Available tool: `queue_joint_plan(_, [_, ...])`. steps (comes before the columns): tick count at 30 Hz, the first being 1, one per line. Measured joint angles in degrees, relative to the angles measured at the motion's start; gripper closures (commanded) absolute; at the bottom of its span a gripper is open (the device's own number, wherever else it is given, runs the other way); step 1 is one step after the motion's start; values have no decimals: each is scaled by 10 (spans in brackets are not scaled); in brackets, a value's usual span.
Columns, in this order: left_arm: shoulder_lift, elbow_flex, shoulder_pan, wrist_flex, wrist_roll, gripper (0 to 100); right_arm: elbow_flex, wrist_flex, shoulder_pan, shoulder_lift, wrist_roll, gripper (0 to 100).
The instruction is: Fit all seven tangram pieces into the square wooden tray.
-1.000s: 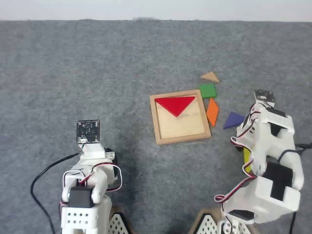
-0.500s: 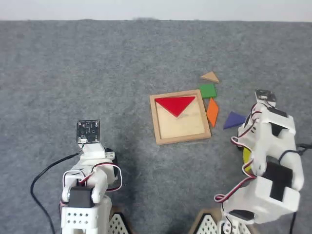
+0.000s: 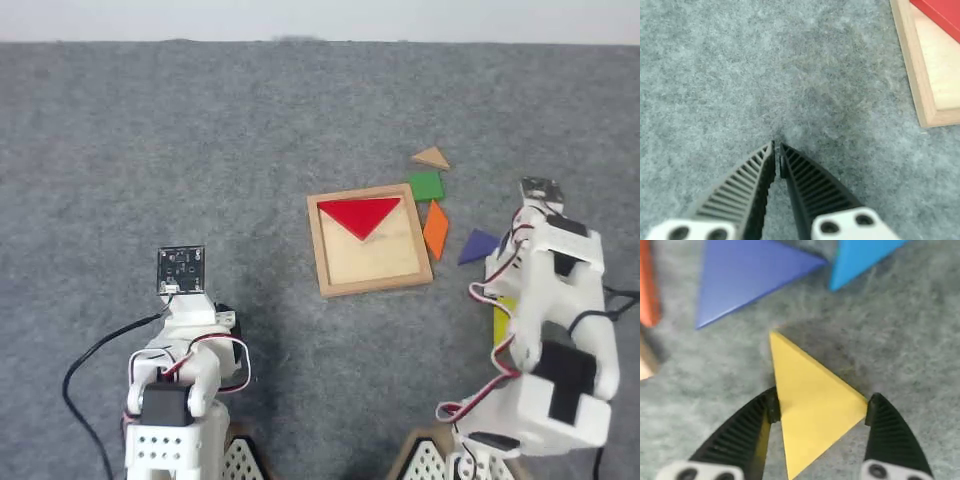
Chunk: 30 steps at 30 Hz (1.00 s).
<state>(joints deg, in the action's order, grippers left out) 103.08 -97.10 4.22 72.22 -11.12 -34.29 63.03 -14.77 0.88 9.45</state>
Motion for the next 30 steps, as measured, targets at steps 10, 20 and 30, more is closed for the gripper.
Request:
queue_joint_plan(10, [0, 0, 0, 0, 0, 986, 0, 39, 29, 57, -22, 706])
queue_joint_plan(20, [0, 0, 0, 0, 0, 986, -18, 15, -15, 26, -14, 679])
queue_joint_plan(30, [0, 0, 0, 0, 0, 986, -16, -14, -2, -50, 4, 691])
